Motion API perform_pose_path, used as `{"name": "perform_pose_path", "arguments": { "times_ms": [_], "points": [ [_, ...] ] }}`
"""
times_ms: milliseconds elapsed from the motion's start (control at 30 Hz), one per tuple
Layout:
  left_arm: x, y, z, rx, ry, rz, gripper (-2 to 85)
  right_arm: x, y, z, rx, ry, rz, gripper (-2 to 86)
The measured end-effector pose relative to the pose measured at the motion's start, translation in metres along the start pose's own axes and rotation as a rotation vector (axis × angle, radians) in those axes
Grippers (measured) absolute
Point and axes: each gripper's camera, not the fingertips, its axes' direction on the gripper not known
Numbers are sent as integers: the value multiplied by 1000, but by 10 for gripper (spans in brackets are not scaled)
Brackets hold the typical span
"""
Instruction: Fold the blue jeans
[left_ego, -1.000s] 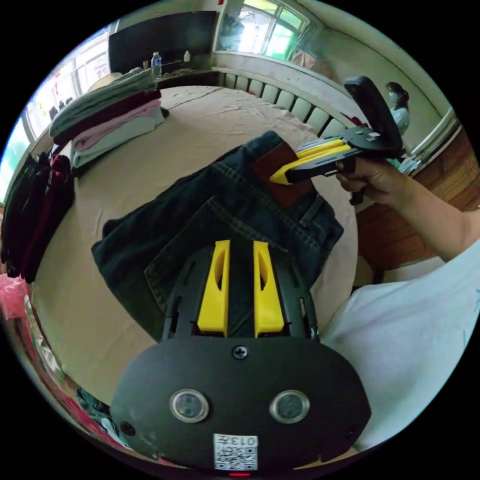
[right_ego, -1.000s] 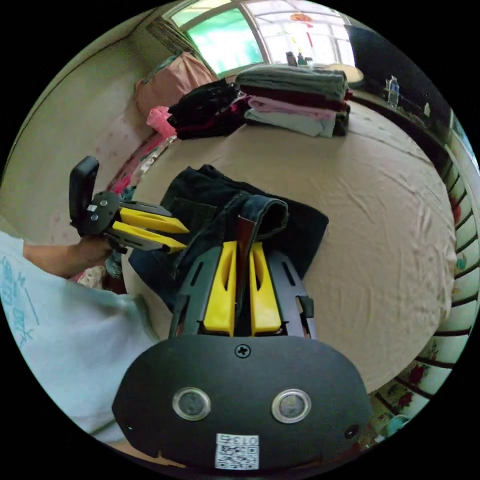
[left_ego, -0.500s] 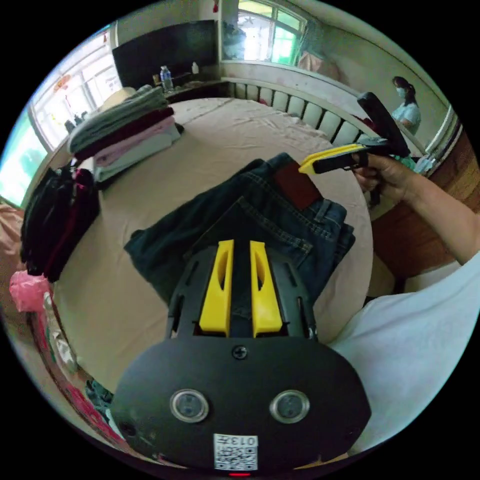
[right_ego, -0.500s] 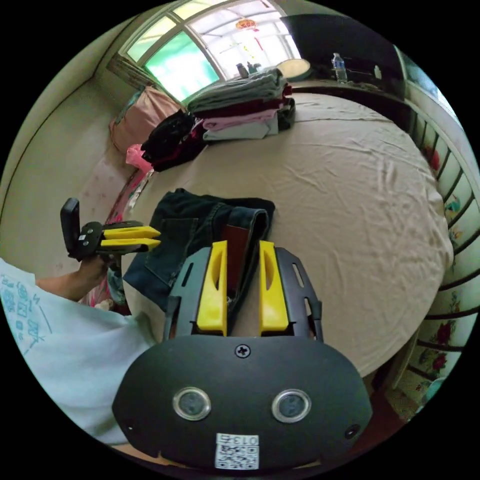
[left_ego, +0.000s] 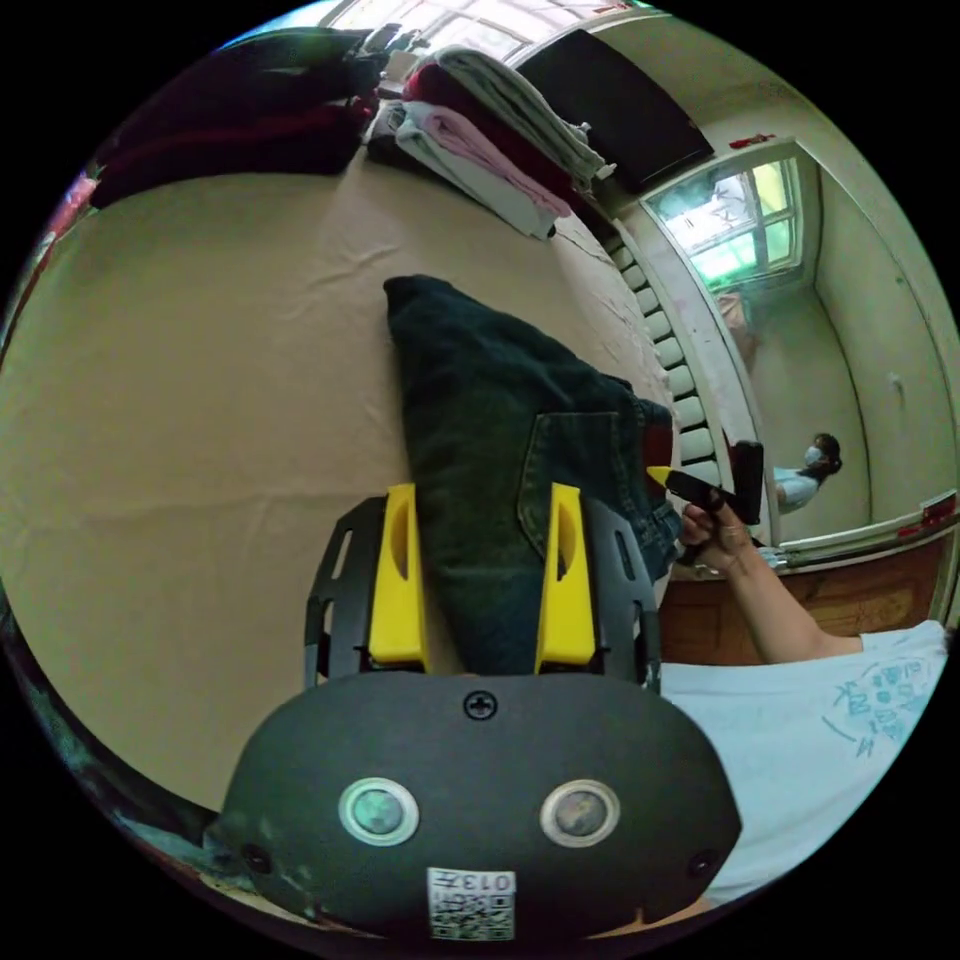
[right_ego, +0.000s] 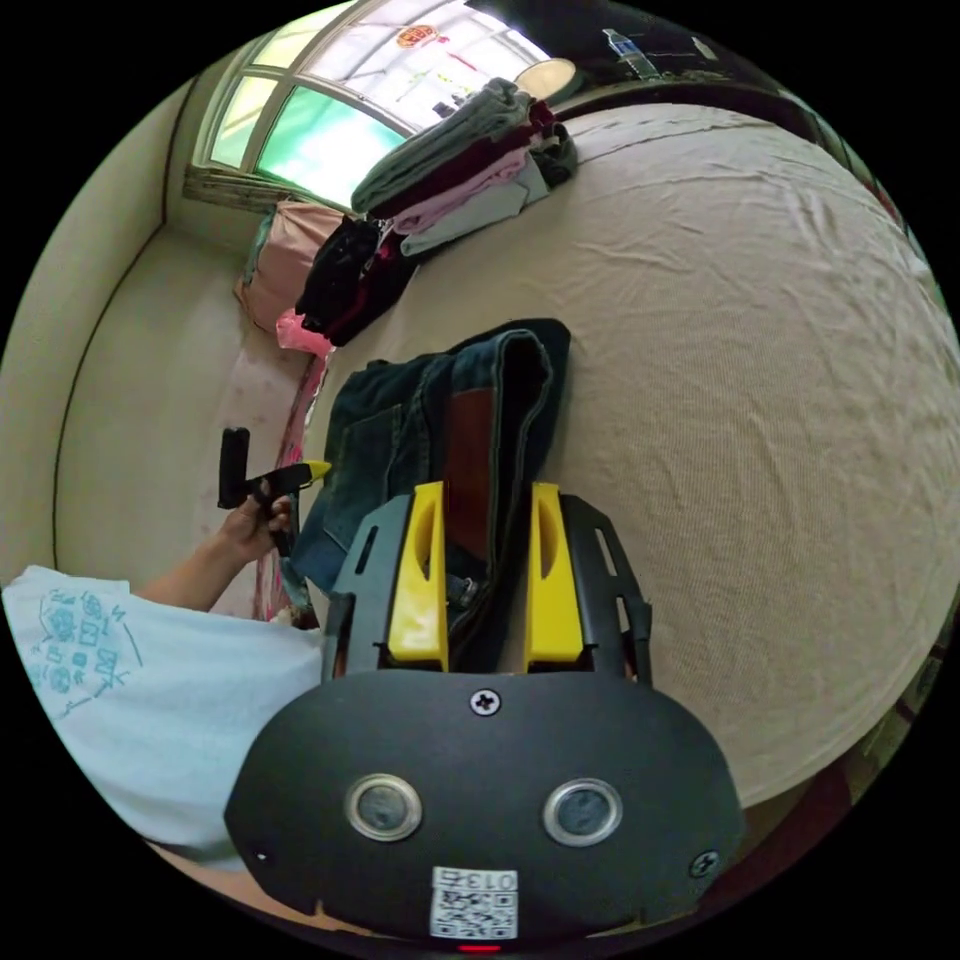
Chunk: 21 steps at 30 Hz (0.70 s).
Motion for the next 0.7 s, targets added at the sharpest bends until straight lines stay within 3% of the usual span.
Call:
{"name": "perform_pose_path", "arguments": {
  "times_ms": [100,233,333,433,567,700],
  "points": [
    [-29,-6,-6,12,6,-11,166,-16,-7,2,8,32,-38,109],
    [-87,-9,-15,79,201,-117,147,-20,-17,10,14,3,9,92],
    [-106,-15,-27,30,100,-68,102,-46,-28,14,-9,71,-40,74],
    [-115,-18,-33,30,-4,-21,101,-98,-39,24,-41,305,-166,68],
    [-168,-19,-36,22,149,-150,67,-137,-51,34,-39,406,-163,65],
    [-188,-20,-60,26,194,-91,55,-188,-66,22,23,358,-210,63]
  ]
}}
